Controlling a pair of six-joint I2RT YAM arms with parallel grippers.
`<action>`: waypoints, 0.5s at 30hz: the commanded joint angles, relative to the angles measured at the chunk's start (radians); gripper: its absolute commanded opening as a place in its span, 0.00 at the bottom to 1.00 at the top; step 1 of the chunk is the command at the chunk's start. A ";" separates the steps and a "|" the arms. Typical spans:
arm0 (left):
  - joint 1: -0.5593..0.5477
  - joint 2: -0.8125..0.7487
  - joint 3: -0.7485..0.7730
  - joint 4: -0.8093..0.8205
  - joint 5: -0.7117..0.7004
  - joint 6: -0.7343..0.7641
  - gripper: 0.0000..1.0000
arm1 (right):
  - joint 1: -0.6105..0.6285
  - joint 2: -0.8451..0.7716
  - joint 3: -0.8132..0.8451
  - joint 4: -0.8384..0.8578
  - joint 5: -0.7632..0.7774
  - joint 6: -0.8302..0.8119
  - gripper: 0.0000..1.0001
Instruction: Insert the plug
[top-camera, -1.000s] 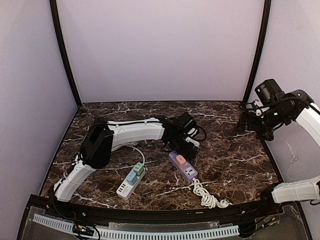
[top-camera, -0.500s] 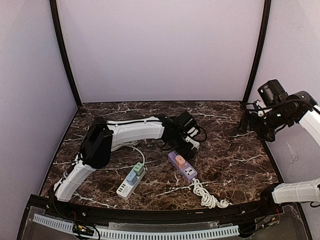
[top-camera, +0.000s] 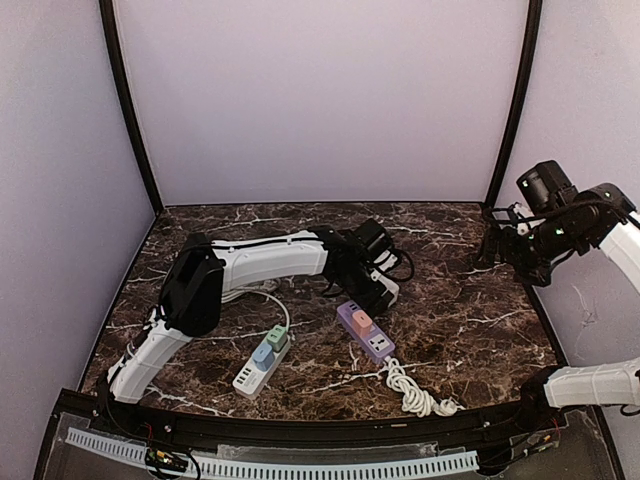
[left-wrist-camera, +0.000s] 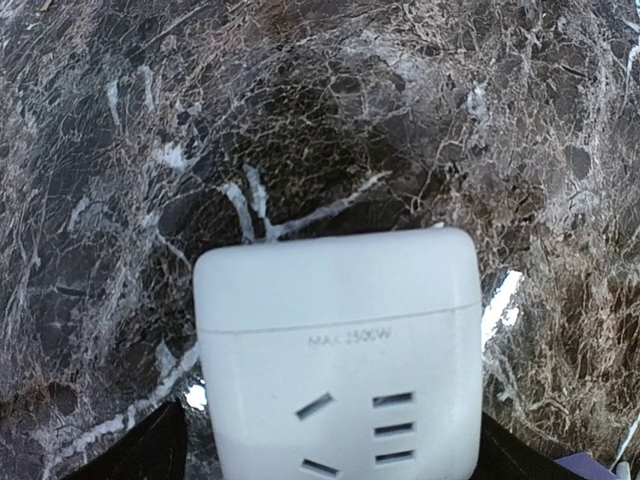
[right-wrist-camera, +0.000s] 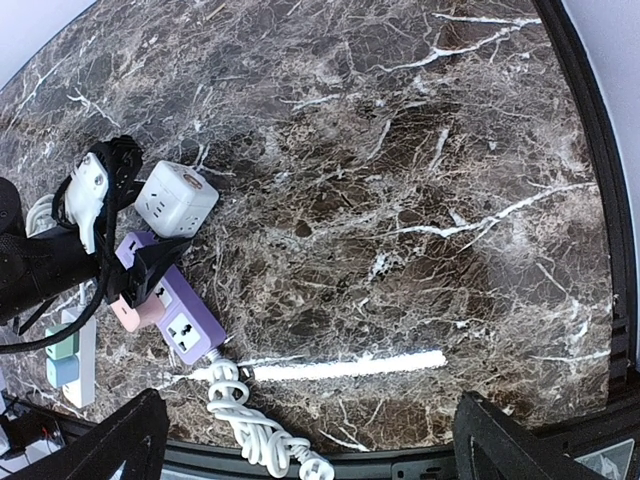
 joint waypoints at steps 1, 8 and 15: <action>0.005 -0.037 0.025 0.010 0.013 0.008 0.88 | 0.002 -0.016 -0.018 -0.001 -0.021 0.018 0.98; 0.007 -0.035 0.026 0.030 0.044 0.012 0.84 | 0.000 -0.015 -0.025 0.011 -0.030 0.027 0.98; 0.016 -0.035 0.031 0.038 0.050 0.021 0.68 | 0.000 -0.012 -0.027 0.020 -0.032 0.039 0.98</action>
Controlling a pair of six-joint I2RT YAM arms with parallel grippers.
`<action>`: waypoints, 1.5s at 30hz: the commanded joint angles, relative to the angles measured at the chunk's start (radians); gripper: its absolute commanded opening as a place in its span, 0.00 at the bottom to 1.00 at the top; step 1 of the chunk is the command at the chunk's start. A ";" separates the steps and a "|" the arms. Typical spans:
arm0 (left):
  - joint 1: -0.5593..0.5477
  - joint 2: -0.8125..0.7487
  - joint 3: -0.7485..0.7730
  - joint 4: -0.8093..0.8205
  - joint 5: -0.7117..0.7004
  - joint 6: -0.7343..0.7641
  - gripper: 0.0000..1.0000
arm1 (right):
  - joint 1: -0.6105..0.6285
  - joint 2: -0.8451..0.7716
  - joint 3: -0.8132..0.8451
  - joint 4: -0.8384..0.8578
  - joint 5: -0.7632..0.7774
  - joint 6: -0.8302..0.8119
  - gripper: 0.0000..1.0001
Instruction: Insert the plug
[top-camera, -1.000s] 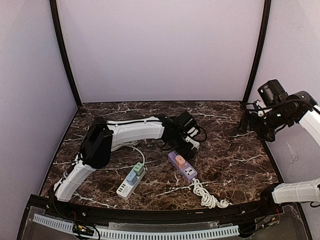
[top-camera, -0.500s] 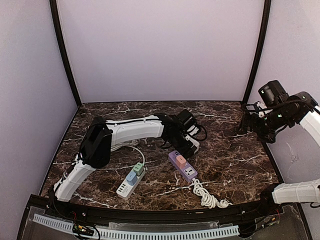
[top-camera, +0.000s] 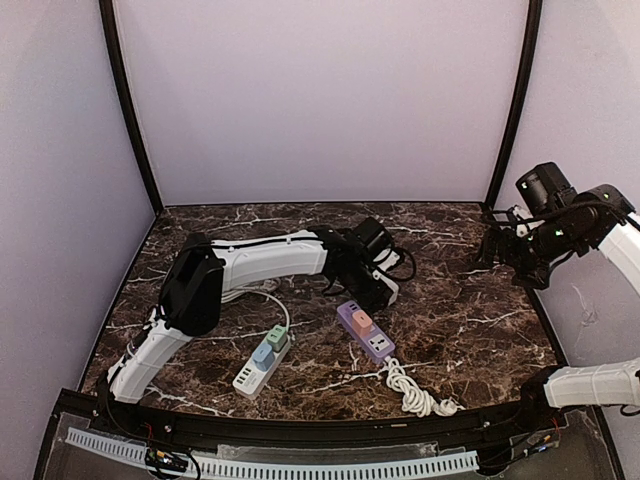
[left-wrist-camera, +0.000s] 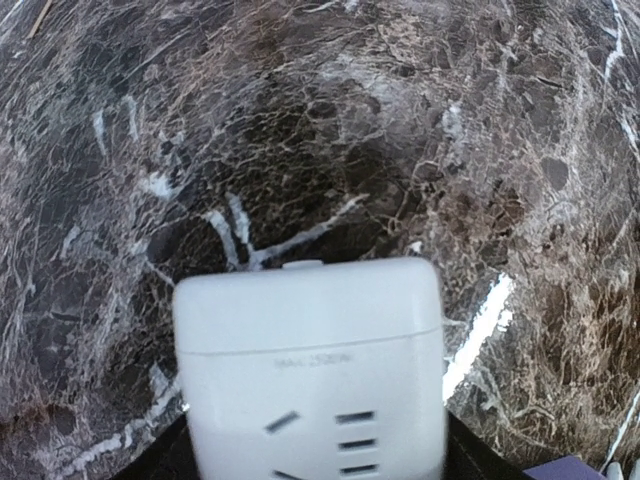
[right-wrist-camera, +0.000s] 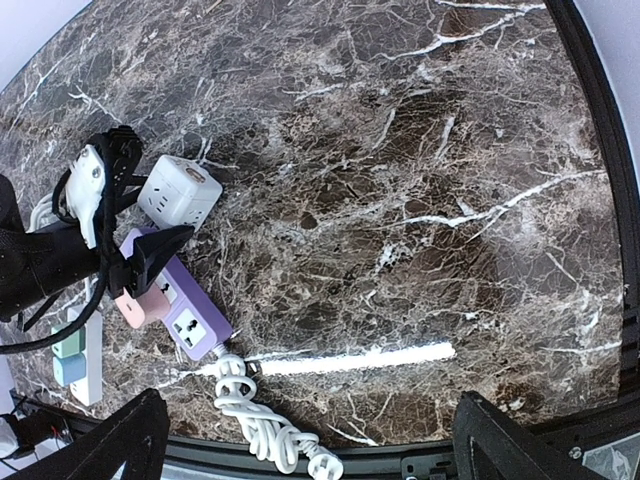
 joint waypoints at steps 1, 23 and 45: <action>0.011 -0.036 0.032 0.004 0.029 0.014 0.64 | 0.001 -0.009 -0.014 0.019 -0.009 0.016 0.98; 0.013 -0.309 -0.037 0.004 0.158 0.021 0.20 | 0.001 0.076 0.107 0.107 -0.148 -0.060 0.99; 0.011 -0.773 -0.506 0.362 0.296 0.175 0.01 | -0.012 0.262 0.372 0.138 -0.614 -0.105 0.99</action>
